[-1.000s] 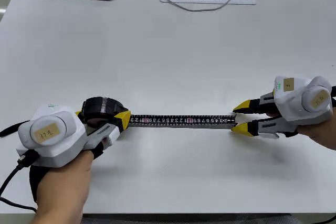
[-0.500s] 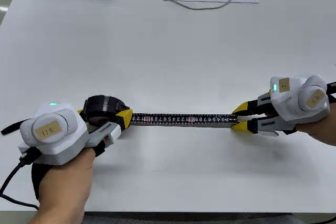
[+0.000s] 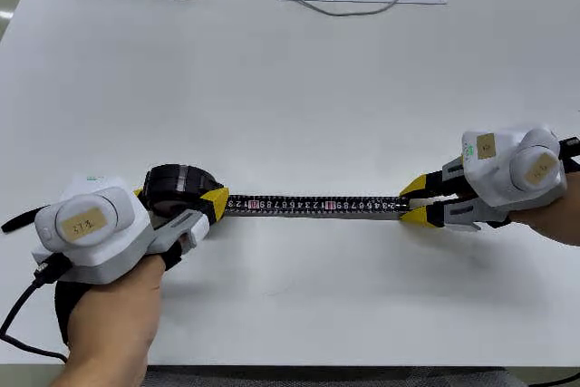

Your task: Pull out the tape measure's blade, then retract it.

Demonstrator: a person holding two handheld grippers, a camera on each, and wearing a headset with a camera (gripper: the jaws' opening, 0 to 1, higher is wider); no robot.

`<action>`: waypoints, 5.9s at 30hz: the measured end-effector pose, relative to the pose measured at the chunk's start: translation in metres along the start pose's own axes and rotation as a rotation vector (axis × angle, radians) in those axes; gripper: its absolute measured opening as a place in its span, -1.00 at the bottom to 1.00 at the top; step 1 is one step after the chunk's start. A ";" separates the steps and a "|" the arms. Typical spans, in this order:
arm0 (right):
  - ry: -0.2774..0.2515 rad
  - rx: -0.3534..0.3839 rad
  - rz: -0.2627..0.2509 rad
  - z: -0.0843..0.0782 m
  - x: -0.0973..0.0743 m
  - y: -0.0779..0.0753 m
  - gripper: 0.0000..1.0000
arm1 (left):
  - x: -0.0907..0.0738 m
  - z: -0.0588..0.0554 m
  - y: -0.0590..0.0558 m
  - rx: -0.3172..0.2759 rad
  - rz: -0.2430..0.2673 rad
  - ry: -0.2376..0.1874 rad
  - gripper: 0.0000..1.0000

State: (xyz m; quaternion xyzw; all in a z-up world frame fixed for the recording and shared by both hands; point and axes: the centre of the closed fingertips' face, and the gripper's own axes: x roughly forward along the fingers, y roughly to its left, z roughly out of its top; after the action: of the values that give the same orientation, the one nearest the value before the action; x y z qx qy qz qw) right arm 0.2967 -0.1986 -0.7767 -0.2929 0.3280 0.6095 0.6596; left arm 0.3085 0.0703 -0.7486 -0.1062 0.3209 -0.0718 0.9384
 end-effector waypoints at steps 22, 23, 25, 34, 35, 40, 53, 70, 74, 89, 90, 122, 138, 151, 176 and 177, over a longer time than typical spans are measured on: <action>0.004 0.021 0.004 0.000 -0.001 -0.001 -0.80 | 0.000 -0.002 0.002 0.004 -0.006 0.021 0.13; 0.006 0.018 0.002 0.000 -0.001 -0.001 -0.80 | 0.000 -0.002 0.002 0.003 -0.006 0.022 0.13; 0.006 0.022 0.000 0.000 -0.001 -0.001 -0.80 | 0.000 -0.001 0.002 0.001 -0.006 0.023 0.13; 0.009 0.023 -0.002 0.000 -0.001 -0.002 -0.80 | 0.000 -0.001 0.001 -0.002 -0.010 0.021 0.13; 0.008 0.024 -0.002 0.000 -0.001 -0.002 -0.80 | 0.000 -0.001 0.001 -0.001 -0.010 0.021 0.13; 0.001 0.021 0.000 0.005 0.004 -0.001 -0.80 | 0.000 -0.001 0.001 -0.004 -0.012 0.022 0.13; -0.016 0.028 0.010 0.014 0.011 -0.002 -0.80 | 0.001 -0.002 0.001 -0.006 -0.015 0.024 0.14; -0.035 0.027 0.030 0.030 0.021 -0.003 -0.79 | 0.000 -0.002 0.001 -0.013 -0.018 0.023 0.14; -0.038 0.028 0.034 0.034 0.023 -0.002 -0.79 | 0.000 -0.001 0.001 -0.015 -0.018 0.022 0.14; -0.053 0.023 0.046 0.047 0.030 0.000 -0.79 | 0.001 -0.002 0.001 -0.018 -0.019 0.022 0.14; -0.054 0.023 0.047 0.048 0.031 0.000 -0.79 | 0.001 -0.001 0.001 -0.018 -0.019 0.022 0.14; -0.077 0.021 0.065 0.064 0.045 0.002 -0.80 | 0.000 -0.002 0.001 -0.028 -0.024 0.022 0.14; -0.091 0.026 0.078 0.074 0.055 0.002 -0.79 | 0.000 -0.001 0.002 -0.036 -0.027 0.019 0.14; -0.108 0.048 0.084 0.080 0.062 0.002 -0.79 | -0.001 -0.001 0.002 -0.037 -0.031 0.017 0.14; -0.157 0.058 0.107 0.106 0.079 0.009 -0.79 | -0.001 -0.001 0.002 -0.049 -0.038 0.016 0.13; -0.158 0.058 0.108 0.107 0.080 0.009 -0.79 | -0.001 -0.001 0.002 -0.048 -0.037 0.016 0.13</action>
State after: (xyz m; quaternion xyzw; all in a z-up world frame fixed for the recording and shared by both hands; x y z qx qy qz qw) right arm 0.2990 -0.0651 -0.7740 -0.2067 0.3077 0.6558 0.6577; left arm 0.3076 0.0726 -0.7495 -0.1343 0.3281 -0.0825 0.9314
